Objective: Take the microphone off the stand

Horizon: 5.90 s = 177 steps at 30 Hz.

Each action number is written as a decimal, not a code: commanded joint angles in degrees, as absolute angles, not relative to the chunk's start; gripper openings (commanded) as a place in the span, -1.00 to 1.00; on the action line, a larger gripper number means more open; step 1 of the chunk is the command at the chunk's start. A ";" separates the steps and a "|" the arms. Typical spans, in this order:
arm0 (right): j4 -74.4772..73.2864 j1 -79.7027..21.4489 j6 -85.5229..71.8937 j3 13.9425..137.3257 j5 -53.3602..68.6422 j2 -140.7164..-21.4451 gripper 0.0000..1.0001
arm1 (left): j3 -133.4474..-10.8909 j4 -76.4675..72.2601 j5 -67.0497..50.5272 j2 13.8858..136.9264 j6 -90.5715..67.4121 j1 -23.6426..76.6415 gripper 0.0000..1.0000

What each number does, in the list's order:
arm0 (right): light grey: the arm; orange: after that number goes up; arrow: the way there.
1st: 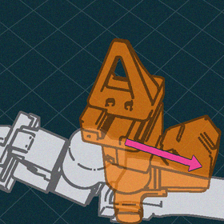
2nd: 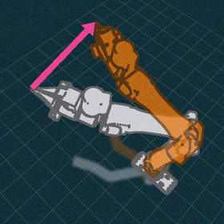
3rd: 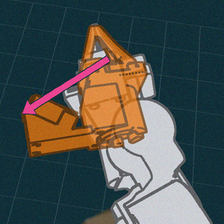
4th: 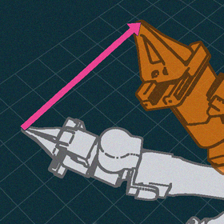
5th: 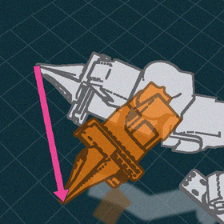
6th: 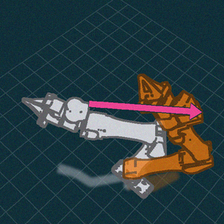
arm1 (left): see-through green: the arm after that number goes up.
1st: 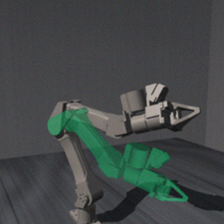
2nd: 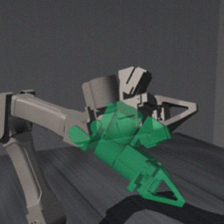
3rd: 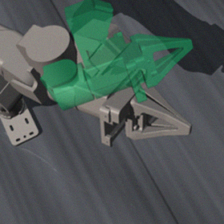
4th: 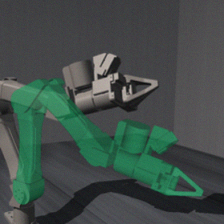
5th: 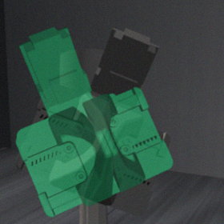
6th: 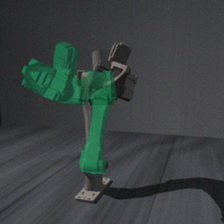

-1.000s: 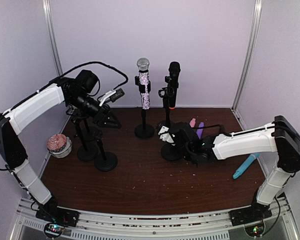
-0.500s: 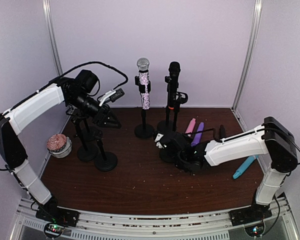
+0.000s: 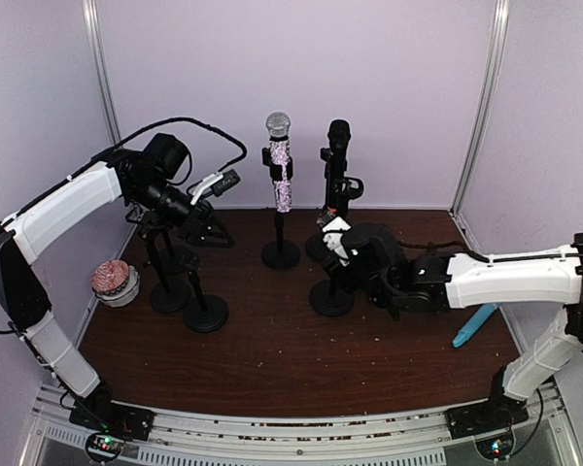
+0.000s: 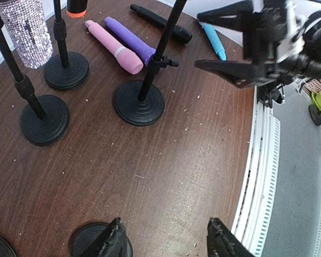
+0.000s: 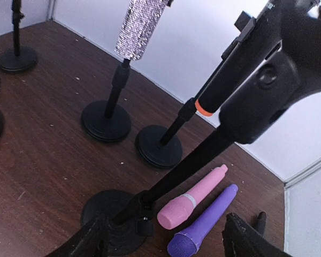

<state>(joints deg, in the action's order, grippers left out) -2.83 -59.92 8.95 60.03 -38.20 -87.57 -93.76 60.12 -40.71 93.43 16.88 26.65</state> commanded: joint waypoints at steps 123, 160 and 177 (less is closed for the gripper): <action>-20.74 -43.86 -10.88 71.99 -8.96 -87.76 0.64 | -97.41 63.76 -37.23 90.88 18.07 20.41 0.64; -17.75 -53.43 -9.84 104.12 -5.94 -116.90 -0.95 | -95.89 64.42 -33.16 86.41 19.17 15.05 0.65; -12.34 -55.99 -9.68 133.05 -12.17 -139.08 -0.74 | -93.11 64.47 -32.21 84.58 20.30 12.03 0.79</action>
